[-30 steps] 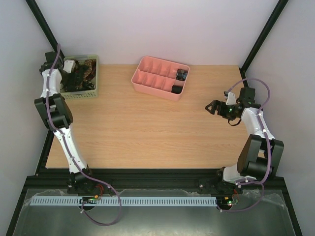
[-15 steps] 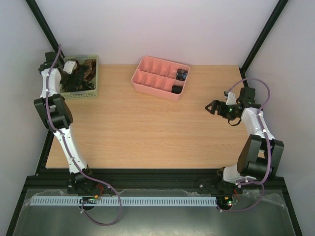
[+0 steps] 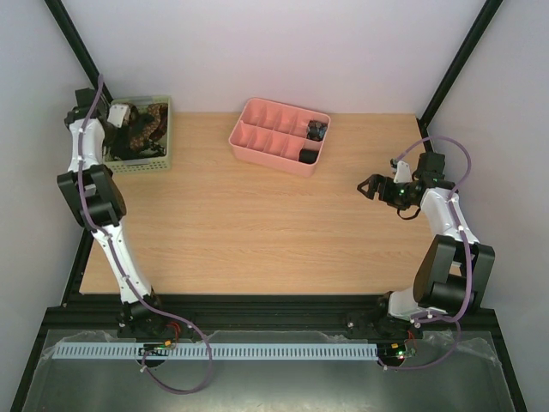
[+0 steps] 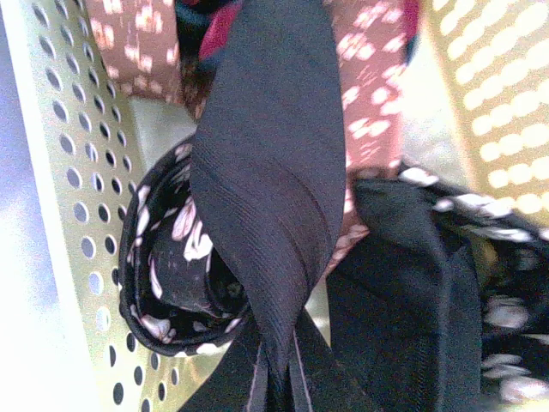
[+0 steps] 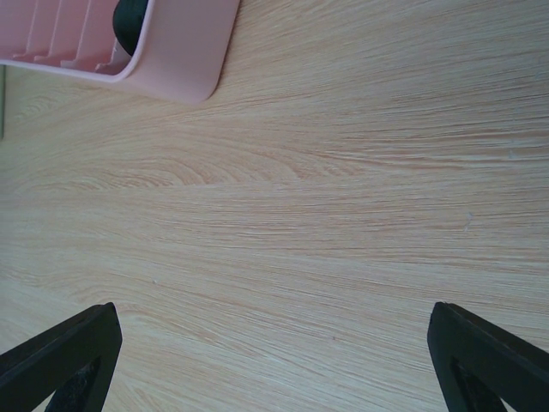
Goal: Roll the ties
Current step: Pick up the tie from the bin.
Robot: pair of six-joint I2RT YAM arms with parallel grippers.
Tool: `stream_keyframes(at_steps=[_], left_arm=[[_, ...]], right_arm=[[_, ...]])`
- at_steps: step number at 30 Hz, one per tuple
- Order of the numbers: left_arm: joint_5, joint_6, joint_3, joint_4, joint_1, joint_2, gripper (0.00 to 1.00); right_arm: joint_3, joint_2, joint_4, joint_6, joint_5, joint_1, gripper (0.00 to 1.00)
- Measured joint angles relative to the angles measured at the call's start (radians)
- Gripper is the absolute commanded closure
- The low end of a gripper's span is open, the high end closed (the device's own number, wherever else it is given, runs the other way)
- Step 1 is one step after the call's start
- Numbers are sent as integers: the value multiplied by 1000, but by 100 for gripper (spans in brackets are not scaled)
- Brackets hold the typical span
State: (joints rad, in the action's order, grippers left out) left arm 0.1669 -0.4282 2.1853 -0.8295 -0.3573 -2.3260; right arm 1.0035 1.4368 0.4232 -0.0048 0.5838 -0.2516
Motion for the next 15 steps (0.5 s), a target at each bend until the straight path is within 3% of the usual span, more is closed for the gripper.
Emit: stream_keyframes(at_steps=[7,15], left_arm=[[168,25,-65,-3,72,227,98],[360,53,-274,7,356,544,98]], right_arm=[[0,-18,0,27,42,0,2],[0,-50,2,35,90,0,2]])
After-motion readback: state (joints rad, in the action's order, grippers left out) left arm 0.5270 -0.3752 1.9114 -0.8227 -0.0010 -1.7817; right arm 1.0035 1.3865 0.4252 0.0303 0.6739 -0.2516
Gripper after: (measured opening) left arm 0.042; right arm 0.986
